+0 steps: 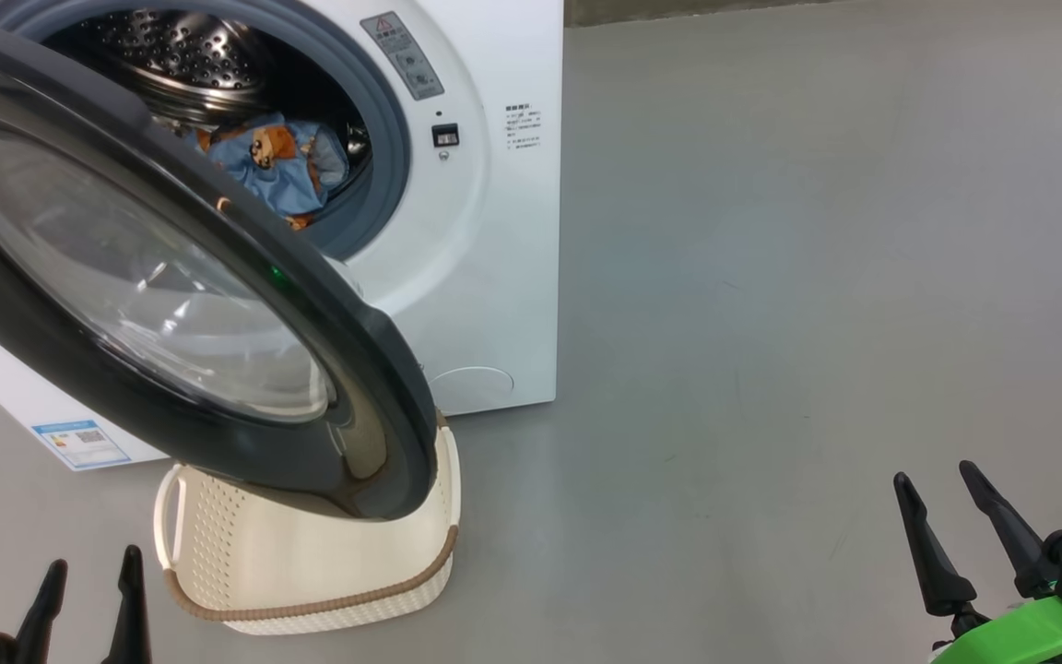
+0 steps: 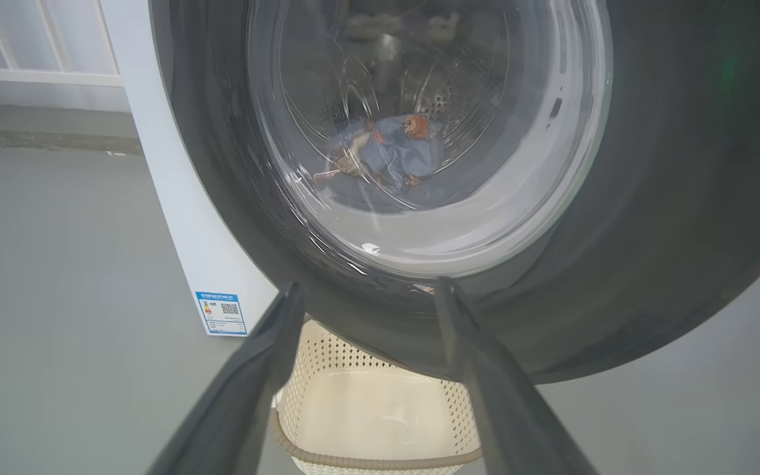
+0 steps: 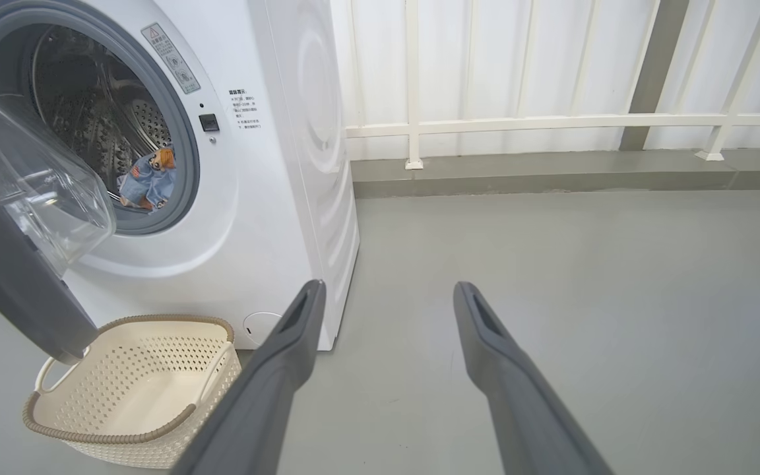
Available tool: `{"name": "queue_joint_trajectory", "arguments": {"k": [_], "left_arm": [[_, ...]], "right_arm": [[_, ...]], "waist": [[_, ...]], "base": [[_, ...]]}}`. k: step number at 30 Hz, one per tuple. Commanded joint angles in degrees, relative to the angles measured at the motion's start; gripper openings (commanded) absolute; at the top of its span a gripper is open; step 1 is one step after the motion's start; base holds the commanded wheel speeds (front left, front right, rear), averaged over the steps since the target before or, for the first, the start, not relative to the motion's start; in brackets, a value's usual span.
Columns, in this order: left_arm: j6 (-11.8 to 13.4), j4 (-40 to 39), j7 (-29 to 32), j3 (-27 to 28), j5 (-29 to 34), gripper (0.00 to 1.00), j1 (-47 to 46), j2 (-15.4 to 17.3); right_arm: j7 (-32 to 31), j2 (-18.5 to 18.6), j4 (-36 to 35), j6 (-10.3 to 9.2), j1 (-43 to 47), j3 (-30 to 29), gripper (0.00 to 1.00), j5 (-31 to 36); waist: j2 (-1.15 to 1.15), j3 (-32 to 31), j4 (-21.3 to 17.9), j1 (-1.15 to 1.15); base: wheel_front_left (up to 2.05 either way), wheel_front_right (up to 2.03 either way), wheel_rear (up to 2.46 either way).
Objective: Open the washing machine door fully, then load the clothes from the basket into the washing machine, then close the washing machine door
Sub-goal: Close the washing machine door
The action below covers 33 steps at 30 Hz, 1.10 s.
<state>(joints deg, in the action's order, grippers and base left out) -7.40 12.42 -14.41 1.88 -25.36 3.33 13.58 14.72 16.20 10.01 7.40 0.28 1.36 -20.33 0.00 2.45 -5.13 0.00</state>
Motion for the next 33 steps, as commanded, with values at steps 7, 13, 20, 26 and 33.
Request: {"name": "queue_joint_trajectory", "arguments": {"k": [7, 13, 20, 26, 33], "left_arm": [[-0.09, -3.27, -0.59, 6.11, 5.9, 1.0, 0.98, -3.91], [-0.09, -3.27, -0.59, 7.08, 7.32, 1.0, 1.44, -5.46], [-0.09, -3.97, -0.59, 7.73, 7.61, 1.0, 0.79, -5.68], [-0.09, -3.63, -0.59, 7.49, 7.54, 1.0, -0.34, -6.62], [-0.09, -4.29, -0.59, 7.81, 7.64, 1.0, -2.11, -7.84]], "right_arm": [[0.28, 0.52, -0.86, 0.09, 0.39, 1.18, 1.0, 0.3], [0.28, 0.15, -0.56, 0.09, 0.31, 1.23, 1.0, 0.32], [0.28, -0.05, -0.6, 0.09, -0.53, 1.48, 0.68, 0.21], [0.28, -0.45, -0.45, 0.09, -3.76, 3.61, 0.0, -0.8], [0.28, -2.39, -2.18, 0.09, -14.2, 8.5, 0.0, -2.16]], "waist": [[0.0, 0.33, 0.3, 0.0], [0.0, 0.55, 0.44, 0.0], [0.0, 0.76, 1.22, 0.0], [0.0, 0.94, 2.58, 0.0], [0.0, 1.26, 3.71, 0.0]], "base": [[0.0, 0.0, 0.0], [0.0, 0.0, 0.0], [0.0, 0.0, 0.0], [0.0, 0.0, 0.0], [0.0, 0.0, 0.0]]}}
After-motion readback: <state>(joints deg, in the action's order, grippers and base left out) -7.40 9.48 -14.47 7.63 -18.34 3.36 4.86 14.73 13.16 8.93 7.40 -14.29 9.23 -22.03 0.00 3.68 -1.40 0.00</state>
